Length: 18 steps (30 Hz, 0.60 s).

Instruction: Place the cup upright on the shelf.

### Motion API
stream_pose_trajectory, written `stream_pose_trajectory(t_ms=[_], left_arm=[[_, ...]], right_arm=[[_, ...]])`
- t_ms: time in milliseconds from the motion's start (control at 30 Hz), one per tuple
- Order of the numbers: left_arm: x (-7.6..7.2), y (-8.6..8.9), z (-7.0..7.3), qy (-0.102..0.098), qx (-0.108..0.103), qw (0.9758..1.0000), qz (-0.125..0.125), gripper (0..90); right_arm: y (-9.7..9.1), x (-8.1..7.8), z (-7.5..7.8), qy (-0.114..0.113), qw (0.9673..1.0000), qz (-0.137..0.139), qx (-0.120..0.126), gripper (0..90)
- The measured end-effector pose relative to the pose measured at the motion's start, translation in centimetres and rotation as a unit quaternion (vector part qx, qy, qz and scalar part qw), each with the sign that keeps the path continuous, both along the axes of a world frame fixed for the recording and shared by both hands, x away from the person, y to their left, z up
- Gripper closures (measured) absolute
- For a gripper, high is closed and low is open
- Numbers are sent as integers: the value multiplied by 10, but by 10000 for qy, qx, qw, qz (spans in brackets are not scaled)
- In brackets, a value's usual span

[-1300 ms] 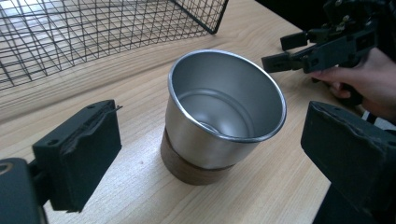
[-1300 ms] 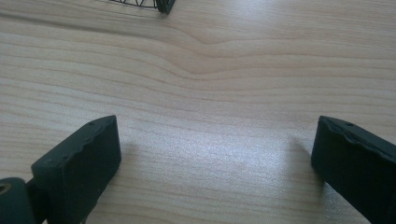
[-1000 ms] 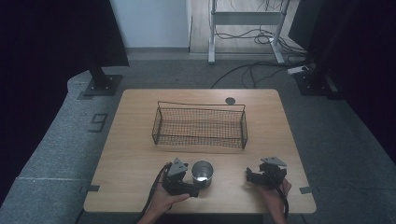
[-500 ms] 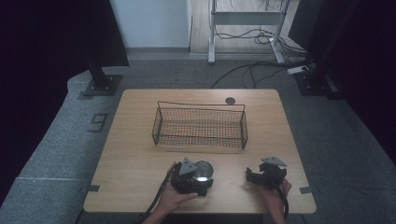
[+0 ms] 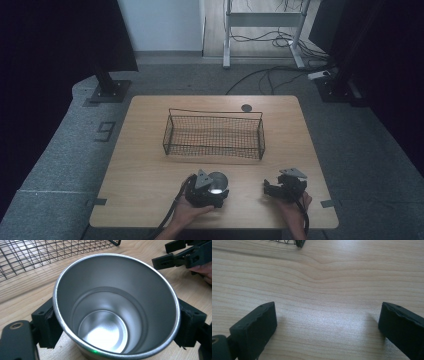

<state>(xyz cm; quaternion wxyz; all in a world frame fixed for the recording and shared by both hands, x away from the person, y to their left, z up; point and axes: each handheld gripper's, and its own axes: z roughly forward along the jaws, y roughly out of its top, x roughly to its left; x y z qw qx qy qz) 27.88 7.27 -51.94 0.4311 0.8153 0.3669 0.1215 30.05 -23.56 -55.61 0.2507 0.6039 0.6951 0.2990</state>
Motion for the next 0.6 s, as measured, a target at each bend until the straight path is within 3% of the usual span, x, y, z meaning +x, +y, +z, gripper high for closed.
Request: stream_pose_trajectory(t_ms=[600], left_arm=[[2,18,14,-133,-223,9996,76,183]], right_arm=[[0,0,0,-18,10000,-17,-8,26]])
